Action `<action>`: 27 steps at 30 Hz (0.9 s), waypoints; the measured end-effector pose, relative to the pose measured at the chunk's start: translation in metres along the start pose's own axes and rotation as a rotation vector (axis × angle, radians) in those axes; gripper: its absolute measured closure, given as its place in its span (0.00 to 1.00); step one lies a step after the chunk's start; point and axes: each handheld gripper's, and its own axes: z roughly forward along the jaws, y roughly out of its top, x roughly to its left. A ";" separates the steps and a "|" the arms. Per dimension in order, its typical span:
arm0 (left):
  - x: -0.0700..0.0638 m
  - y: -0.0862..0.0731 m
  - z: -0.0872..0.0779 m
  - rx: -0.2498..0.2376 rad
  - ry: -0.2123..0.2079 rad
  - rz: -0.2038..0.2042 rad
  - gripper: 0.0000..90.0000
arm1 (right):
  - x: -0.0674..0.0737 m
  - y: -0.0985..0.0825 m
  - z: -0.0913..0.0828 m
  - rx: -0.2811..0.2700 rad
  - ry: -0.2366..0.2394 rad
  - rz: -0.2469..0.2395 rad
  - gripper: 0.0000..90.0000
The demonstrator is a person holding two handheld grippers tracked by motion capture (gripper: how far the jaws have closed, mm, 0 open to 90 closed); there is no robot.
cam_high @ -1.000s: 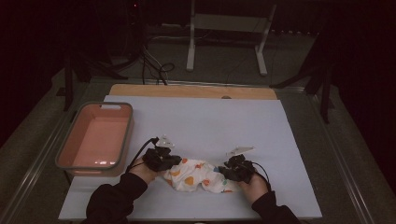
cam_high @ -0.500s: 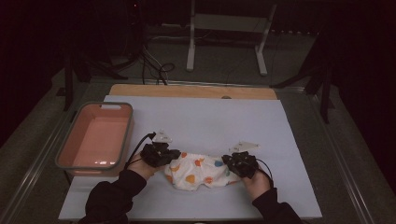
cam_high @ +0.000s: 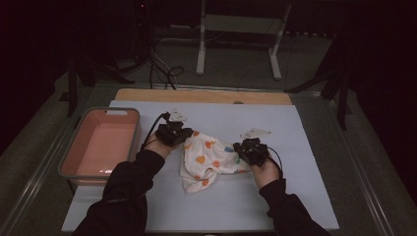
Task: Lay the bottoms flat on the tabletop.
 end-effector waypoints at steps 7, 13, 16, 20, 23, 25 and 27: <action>0.013 0.016 0.026 0.037 0.101 0.009 0.95 | -0.021 0.019 0.023 -0.001 -0.035 0.037 0.95; 0.019 0.028 0.040 0.002 0.168 0.032 0.94 | -0.038 0.039 0.037 -0.027 -0.067 0.080 0.93; 0.019 0.031 0.041 -0.036 0.187 -0.010 0.47 | -0.046 0.045 0.042 -0.051 -0.049 0.136 0.56; 0.018 0.029 0.040 -0.030 0.142 -0.071 0.20 | -0.048 0.043 0.041 -0.052 -0.054 0.145 0.34; 0.014 0.023 0.034 -0.052 0.087 -0.055 0.06 | -0.051 0.034 0.034 -0.056 -0.004 0.156 0.16; 0.012 0.018 0.031 -0.067 0.040 -0.062 0.04 | -0.052 0.031 0.031 -0.062 0.010 0.153 0.15; 0.009 0.013 0.027 -0.080 0.012 -0.058 0.02 | -0.052 0.023 0.026 -0.049 0.016 0.125 0.11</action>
